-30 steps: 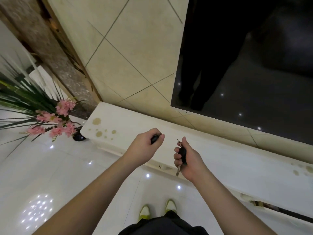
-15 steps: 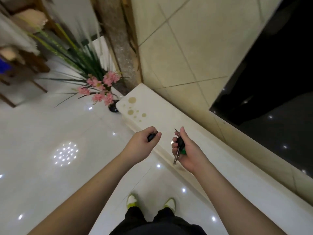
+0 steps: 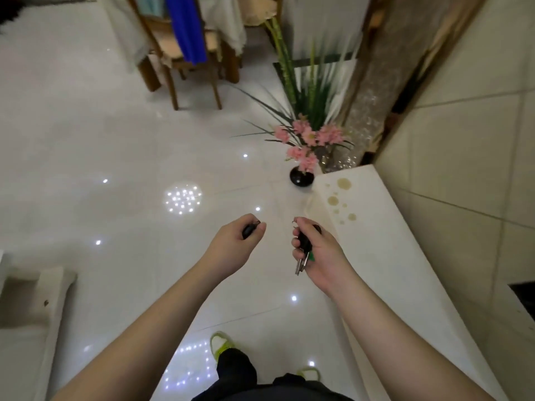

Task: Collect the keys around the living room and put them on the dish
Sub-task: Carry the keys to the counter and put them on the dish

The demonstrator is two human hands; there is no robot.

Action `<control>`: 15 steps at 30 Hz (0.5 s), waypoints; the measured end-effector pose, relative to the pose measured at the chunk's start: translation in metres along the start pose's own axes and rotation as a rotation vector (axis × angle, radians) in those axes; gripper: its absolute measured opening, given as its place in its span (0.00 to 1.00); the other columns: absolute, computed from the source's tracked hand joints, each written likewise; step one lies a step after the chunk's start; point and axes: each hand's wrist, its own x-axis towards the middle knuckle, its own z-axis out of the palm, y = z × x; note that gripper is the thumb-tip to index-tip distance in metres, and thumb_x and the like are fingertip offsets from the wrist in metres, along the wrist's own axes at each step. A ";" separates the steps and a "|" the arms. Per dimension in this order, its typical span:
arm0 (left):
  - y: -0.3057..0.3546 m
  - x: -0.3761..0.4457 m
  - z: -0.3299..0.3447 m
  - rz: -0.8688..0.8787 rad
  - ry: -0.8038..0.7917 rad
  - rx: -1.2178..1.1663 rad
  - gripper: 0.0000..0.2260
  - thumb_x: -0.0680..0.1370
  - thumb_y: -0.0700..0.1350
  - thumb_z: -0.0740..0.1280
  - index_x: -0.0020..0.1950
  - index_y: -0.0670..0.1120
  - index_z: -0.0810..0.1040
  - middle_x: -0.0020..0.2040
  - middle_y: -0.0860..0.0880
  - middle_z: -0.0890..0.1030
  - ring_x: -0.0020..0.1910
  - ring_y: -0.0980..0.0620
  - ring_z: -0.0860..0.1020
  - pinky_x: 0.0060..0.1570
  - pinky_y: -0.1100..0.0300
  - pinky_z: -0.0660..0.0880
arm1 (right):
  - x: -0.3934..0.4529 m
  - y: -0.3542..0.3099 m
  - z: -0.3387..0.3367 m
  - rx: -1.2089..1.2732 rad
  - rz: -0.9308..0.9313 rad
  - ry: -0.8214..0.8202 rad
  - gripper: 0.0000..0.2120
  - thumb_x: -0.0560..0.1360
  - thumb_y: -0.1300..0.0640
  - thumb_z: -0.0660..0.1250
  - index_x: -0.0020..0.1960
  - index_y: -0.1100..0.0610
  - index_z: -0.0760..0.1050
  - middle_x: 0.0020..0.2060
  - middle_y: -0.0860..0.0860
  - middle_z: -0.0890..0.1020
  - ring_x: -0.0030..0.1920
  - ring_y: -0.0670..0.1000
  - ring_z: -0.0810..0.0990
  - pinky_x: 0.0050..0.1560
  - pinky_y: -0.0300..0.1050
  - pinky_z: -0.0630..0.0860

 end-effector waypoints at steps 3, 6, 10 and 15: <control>-0.035 -0.007 -0.052 -0.052 0.079 -0.031 0.13 0.78 0.54 0.61 0.40 0.45 0.72 0.31 0.51 0.68 0.27 0.56 0.63 0.25 0.69 0.62 | 0.019 0.027 0.067 -0.079 0.029 -0.054 0.05 0.76 0.59 0.69 0.50 0.60 0.78 0.32 0.51 0.78 0.30 0.47 0.75 0.26 0.39 0.68; -0.067 -0.018 -0.105 -0.098 0.154 -0.058 0.13 0.78 0.54 0.61 0.40 0.45 0.72 0.31 0.52 0.68 0.27 0.56 0.63 0.25 0.69 0.62 | 0.034 0.054 0.132 -0.144 0.058 -0.120 0.07 0.76 0.59 0.70 0.51 0.61 0.79 0.32 0.51 0.79 0.30 0.48 0.76 0.26 0.39 0.69; -0.101 -0.037 -0.173 -0.140 0.259 -0.091 0.13 0.78 0.53 0.61 0.40 0.45 0.71 0.31 0.51 0.68 0.28 0.55 0.63 0.25 0.68 0.62 | 0.050 0.083 0.206 -0.200 0.081 -0.213 0.09 0.75 0.58 0.71 0.52 0.60 0.79 0.33 0.50 0.79 0.31 0.48 0.76 0.27 0.40 0.69; -0.136 -0.057 -0.238 -0.196 0.434 -0.125 0.14 0.78 0.54 0.62 0.40 0.45 0.71 0.31 0.51 0.67 0.28 0.55 0.63 0.25 0.68 0.61 | 0.062 0.111 0.286 -0.285 0.111 -0.302 0.07 0.76 0.58 0.70 0.51 0.60 0.79 0.31 0.50 0.80 0.30 0.48 0.76 0.26 0.40 0.69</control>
